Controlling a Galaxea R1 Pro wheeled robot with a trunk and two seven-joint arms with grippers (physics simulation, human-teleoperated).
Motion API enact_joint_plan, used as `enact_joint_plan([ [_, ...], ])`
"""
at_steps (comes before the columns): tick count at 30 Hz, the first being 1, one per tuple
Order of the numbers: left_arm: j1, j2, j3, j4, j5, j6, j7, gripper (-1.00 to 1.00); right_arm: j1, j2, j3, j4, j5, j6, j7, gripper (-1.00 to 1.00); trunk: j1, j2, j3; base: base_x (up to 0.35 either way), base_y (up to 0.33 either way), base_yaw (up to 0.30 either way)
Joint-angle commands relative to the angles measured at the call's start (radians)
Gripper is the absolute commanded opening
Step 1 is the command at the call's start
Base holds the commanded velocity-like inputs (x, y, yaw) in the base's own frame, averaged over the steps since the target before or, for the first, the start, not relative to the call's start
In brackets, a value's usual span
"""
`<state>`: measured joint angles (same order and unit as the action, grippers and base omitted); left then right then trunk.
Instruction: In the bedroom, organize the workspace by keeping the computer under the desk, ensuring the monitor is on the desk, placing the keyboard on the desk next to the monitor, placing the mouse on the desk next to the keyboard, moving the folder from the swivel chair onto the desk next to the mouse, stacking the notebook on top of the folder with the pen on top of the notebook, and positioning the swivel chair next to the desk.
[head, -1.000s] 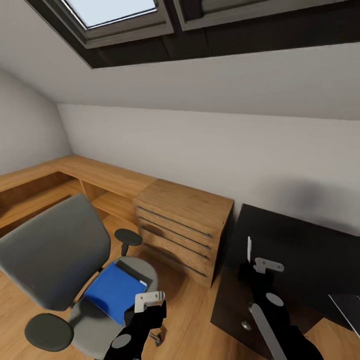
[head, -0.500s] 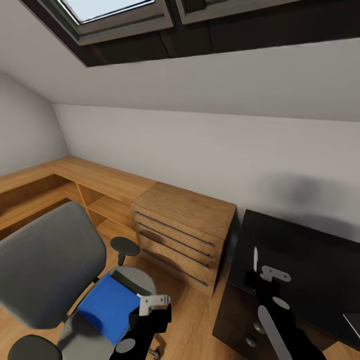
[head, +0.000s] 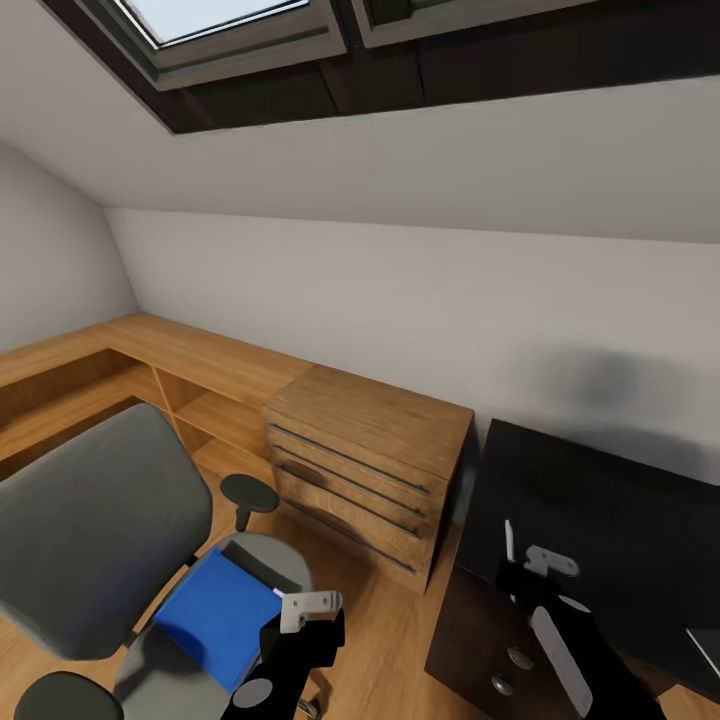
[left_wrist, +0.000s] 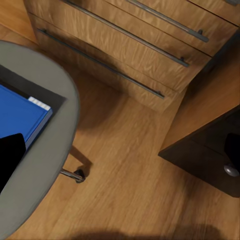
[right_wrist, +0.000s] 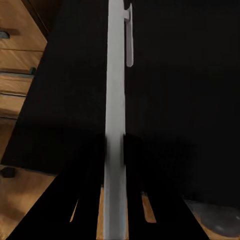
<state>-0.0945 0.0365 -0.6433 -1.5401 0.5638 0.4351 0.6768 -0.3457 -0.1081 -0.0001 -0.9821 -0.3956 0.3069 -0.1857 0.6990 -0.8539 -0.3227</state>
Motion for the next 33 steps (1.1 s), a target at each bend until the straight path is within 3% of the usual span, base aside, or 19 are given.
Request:
enact_joint_plan([
  [1, -0.001, 0.001, -0.002, -0.002, 0.007, 0.002, 0.009, 1.00, -0.021, -0.004, -0.008, 0.036, -0.012, 0.003, 0.030, -1.00, 0.000, -0.001, -0.001, 0.000, 0.000, 0.000],
  [6, -0.001, 0.001, -0.002, -0.002, 0.007, 0.002, 0.009, 1.00, -0.073, -0.013, -0.028, 0.143, -0.011, 0.002, 0.111, -1.00, 0.000, -0.001, -0.001, 0.000, 0.000, 0.000],
  [12, -0.002, 0.000, -0.004, -0.002, 0.007, 0.002, 0.009, 1.00, -0.084, -0.016, -0.030, 0.174, -0.011, 0.002, 0.122, -1.00, 0.000, -0.001, -0.001, 0.000, 0.000, 0.000],
  [19, -0.002, 0.000, -0.017, -0.002, 0.007, 0.002, 0.012, 1.00, -0.167, -0.015, -0.031, 0.346, -0.010, -0.023, 0.125, -1.00, 0.000, -0.001, -0.001, 0.000, 0.000, 0.000],
  [27, -0.002, 0.000, -0.019, -0.002, 0.007, 0.002, 0.012, 1.00, -0.183, -0.013, -0.029, 0.388, -0.005, -0.062, 0.124, -1.00, 0.000, -0.001, -0.001, 0.040, 0.001, 0.000],
  [33, -0.001, 0.001, -0.046, -0.002, 0.007, 0.002, 0.013, 1.00, -0.185, -0.010, -0.026, 0.411, -0.003, -0.092, 0.121, -1.00, 0.000, -0.001, -0.001, 0.259, 0.012, 0.000],
])
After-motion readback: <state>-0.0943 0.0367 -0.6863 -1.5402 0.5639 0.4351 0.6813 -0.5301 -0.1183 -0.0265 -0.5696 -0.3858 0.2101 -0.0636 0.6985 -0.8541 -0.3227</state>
